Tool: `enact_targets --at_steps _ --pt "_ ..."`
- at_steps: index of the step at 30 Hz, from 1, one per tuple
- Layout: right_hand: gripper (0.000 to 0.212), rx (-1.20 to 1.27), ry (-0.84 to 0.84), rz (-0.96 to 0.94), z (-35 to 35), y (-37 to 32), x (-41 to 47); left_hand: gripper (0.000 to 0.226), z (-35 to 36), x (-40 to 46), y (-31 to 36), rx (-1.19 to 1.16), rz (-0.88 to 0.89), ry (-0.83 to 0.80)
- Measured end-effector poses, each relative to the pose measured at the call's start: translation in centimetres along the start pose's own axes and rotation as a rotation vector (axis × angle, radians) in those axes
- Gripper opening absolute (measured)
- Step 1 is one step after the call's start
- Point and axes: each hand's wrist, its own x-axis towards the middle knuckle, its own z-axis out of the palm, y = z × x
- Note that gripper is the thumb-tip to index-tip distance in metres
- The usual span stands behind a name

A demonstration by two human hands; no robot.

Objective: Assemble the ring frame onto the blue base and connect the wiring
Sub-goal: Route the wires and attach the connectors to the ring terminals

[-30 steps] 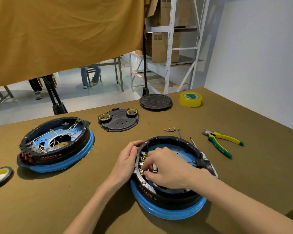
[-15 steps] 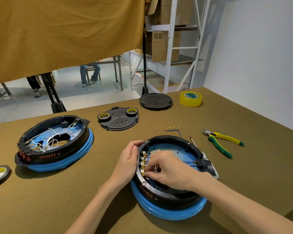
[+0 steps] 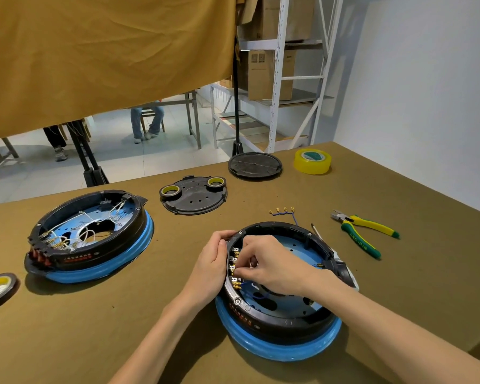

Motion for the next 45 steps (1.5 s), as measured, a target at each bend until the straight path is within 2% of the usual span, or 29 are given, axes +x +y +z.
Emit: enact_targets --at_steps 5,10,12,15,17,19,22,24,28,31,33,36,38,41,43,45 --pt "0.014 -0.011 -0.037 -0.022 -0.3 -0.1 0.1 0.029 -0.1 -0.1 0.2 0.001 0.004 -0.008" --pt "0.015 -0.042 -0.167 0.007 -1.8 -0.5 0.6 0.029 0.1 0.0 0.0 -0.054 -0.014 0.027" --pt "0.011 0.013 -0.126 0.035 -3.2 -0.1 1.0 0.028 0.1 0.2 -0.1 -0.079 -0.016 0.04" --pt "0.013 0.134 0.083 0.108 -5.5 2.1 2.7 0.028 0.1 0.5 -0.2 -0.093 -0.012 0.048" --pt "0.014 0.074 0.247 0.216 -6.5 4.9 4.4 0.028 0.1 0.6 -0.3 -0.101 -0.018 0.046" --pt "0.016 -0.017 0.319 0.419 -7.2 8.5 5.7 0.028 0.0 0.6 -0.3 -0.111 -0.025 0.033" --pt "0.023 -0.104 0.206 0.686 -7.0 12.9 6.6 0.028 0.0 0.4 -0.5 -0.158 -0.044 0.05" --pt "0.028 -0.138 0.173 0.74 -6.3 14.0 6.9 0.029 0.2 0.3 -0.6 -0.197 -0.048 0.072" --pt "0.022 -0.22 0.251 0.765 -5.7 15.0 7.7 0.028 0.3 0.3 -0.7 -0.211 -0.036 0.073" --pt "0.018 -0.189 0.29 0.749 -5.6 14.9 8.0 0.027 0.2 0.4 -0.7 -0.198 -0.037 0.068" --pt "0.018 -0.073 0.389 0.685 -5.8 14.0 8.2 0.026 -0.1 0.5 -0.6 -0.158 -0.03 0.052" --pt "0.015 0.06 0.573 0.5 -6.7 11.3 7.6 0.025 -0.5 0.6 -0.3 -0.09 -0.015 0.034" --pt "0.012 0.155 0.619 0.351 -7.2 8.8 6.4 0.023 -0.6 0.6 0.2 -0.015 0.013 0.075" --pt "0.01 0.318 0.552 0.172 -6.8 5.3 4.1 0.027 -0.6 0.6 1.6 0.073 0.114 0.163" --pt "0.009 0.396 0.464 0.125 -6.0 3.8 2.7 0.035 -0.6 0.4 2.8 0.053 0.162 0.154" --pt "0.007 0.423 0.398 0.102 -5.3 2.5 1.5 0.029 -0.6 0.1 3.8 0.05 0.214 0.142"
